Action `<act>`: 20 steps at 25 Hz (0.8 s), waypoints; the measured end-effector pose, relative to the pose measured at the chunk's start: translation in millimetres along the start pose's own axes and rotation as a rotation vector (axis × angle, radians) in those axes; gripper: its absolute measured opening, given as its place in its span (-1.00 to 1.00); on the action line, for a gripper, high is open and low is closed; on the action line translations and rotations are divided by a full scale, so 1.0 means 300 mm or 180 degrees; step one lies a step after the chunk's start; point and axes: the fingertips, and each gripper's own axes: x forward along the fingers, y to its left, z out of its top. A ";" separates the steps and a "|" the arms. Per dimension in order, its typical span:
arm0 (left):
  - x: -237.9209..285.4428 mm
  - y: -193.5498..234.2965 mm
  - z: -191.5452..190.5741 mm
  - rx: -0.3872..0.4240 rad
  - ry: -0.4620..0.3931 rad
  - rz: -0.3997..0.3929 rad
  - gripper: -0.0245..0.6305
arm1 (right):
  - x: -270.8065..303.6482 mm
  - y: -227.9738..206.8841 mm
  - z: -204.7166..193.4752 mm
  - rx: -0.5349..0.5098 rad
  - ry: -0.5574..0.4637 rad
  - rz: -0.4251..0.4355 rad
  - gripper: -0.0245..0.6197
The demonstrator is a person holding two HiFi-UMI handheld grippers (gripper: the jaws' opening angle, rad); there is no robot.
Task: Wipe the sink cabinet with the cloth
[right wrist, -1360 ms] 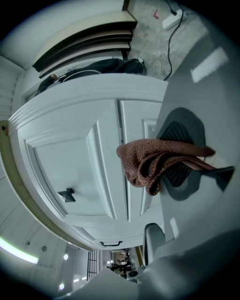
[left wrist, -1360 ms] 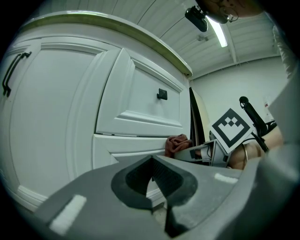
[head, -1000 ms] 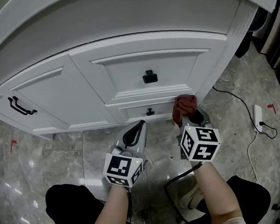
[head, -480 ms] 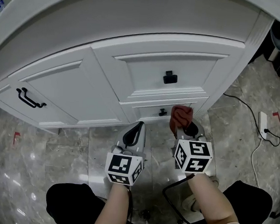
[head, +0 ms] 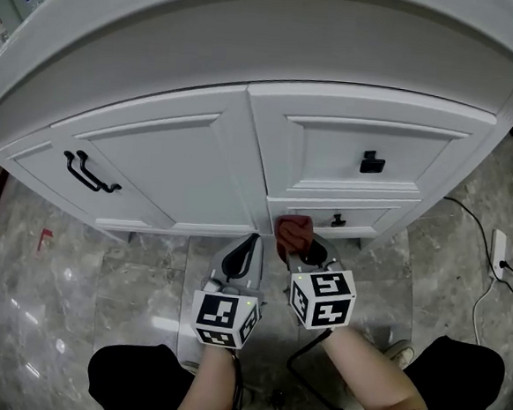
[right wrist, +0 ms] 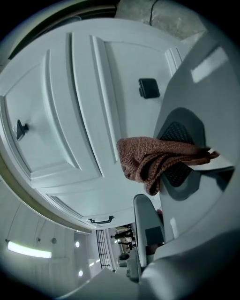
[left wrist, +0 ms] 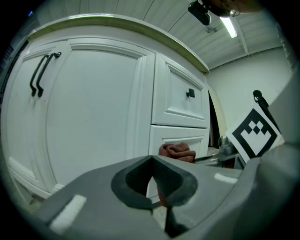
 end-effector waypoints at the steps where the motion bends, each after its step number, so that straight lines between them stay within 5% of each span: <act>1: -0.010 0.018 0.000 -0.0018 -0.0003 0.0031 -0.92 | 0.019 0.023 -0.002 -0.0009 0.0012 0.0036 -0.67; 10: -0.035 0.067 0.003 -0.0068 -0.0022 0.0091 -0.92 | 0.085 0.014 -0.017 0.0174 0.0115 0.0024 -0.67; 20: 0.010 -0.009 -0.005 -0.0061 -0.0018 -0.0088 -0.92 | 0.033 -0.165 -0.028 0.0332 0.0117 -0.0417 -0.68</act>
